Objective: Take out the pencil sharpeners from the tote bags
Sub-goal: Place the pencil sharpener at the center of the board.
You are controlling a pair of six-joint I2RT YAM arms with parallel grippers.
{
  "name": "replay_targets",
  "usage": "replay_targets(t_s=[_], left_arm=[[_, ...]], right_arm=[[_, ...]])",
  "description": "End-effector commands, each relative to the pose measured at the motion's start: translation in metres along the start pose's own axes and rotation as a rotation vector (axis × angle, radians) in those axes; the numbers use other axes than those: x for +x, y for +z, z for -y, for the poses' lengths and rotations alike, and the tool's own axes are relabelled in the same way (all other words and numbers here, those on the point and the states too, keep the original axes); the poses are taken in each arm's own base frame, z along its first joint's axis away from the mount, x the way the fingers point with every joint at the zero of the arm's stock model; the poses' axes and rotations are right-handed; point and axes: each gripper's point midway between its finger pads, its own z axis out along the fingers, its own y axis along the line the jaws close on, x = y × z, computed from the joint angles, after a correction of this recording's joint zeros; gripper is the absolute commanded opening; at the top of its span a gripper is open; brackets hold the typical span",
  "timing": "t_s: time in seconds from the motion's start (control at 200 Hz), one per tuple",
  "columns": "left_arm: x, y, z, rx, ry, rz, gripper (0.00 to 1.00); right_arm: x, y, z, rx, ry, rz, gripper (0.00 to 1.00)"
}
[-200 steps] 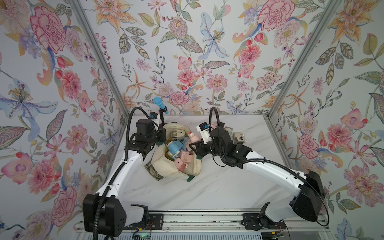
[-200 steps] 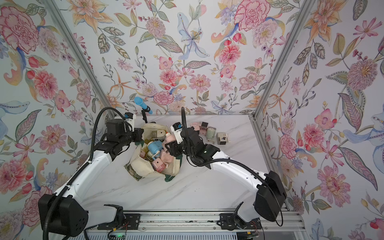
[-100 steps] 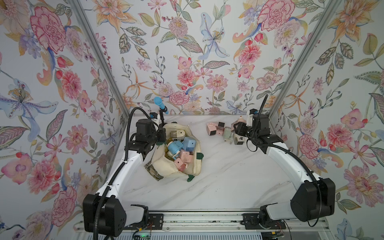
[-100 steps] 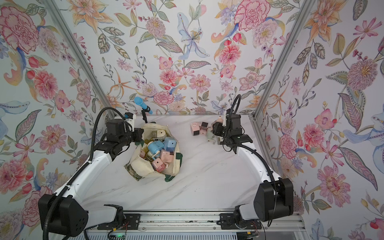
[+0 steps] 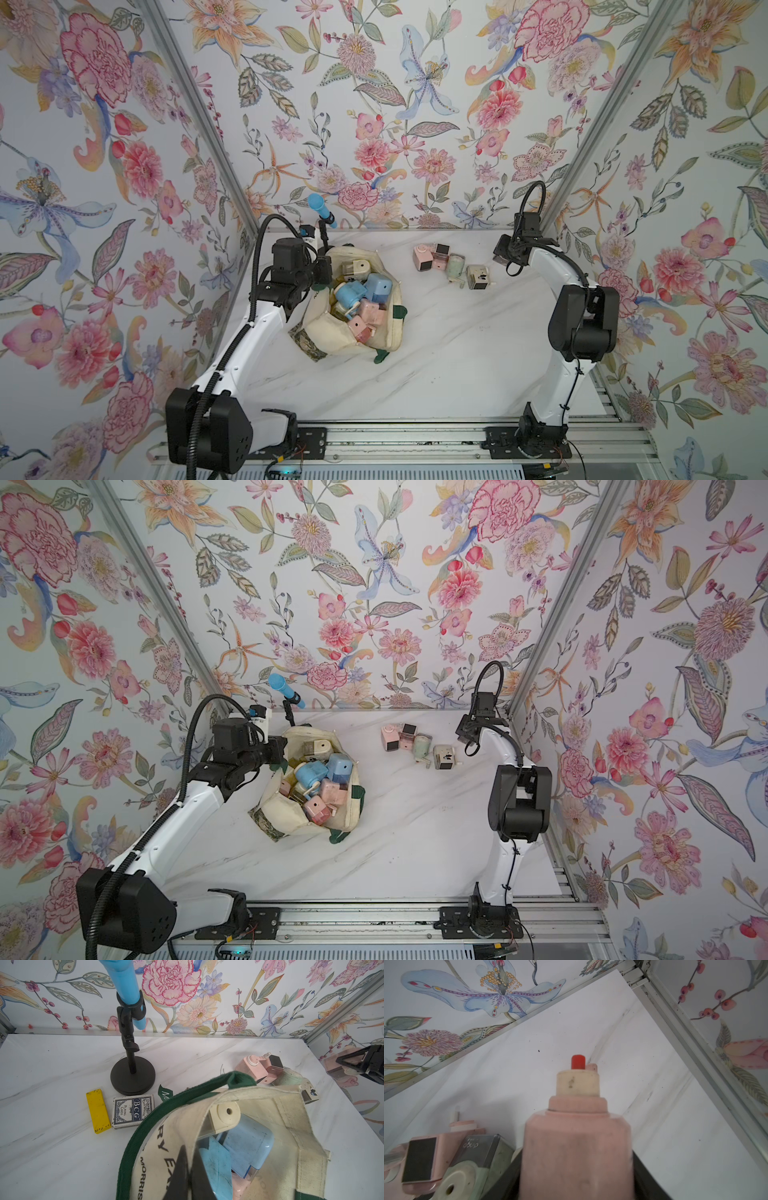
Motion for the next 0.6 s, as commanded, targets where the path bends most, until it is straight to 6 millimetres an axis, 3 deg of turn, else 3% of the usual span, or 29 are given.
replay_targets(t_s=[0.0, 0.125, 0.29, 0.45, 0.595], left_arm=[[-0.035, -0.016, 0.008, 0.01, 0.029, 0.114, 0.0], [-0.036, -0.015, 0.009, 0.014, 0.026, 0.113, 0.0], [-0.035, -0.014, 0.007, 0.01, 0.023, 0.106, 0.0], [-0.035, -0.013, 0.005, 0.005, 0.021, 0.103, 0.0], [-0.035, -0.013, 0.005, 0.006, 0.019, 0.103, 0.0]], right_arm=[[0.004, 0.022, 0.013, 0.09, -0.089, -0.052, 0.45], [0.016, 0.046, 0.013, 0.092, -0.119, -0.103, 0.45], [0.028, 0.063, 0.011, 0.088, -0.136, -0.138, 0.46], [0.035, 0.069, 0.014, 0.108, -0.164, -0.154, 0.51], [0.034, 0.065, 0.011, 0.104, -0.167, -0.159, 0.63]])
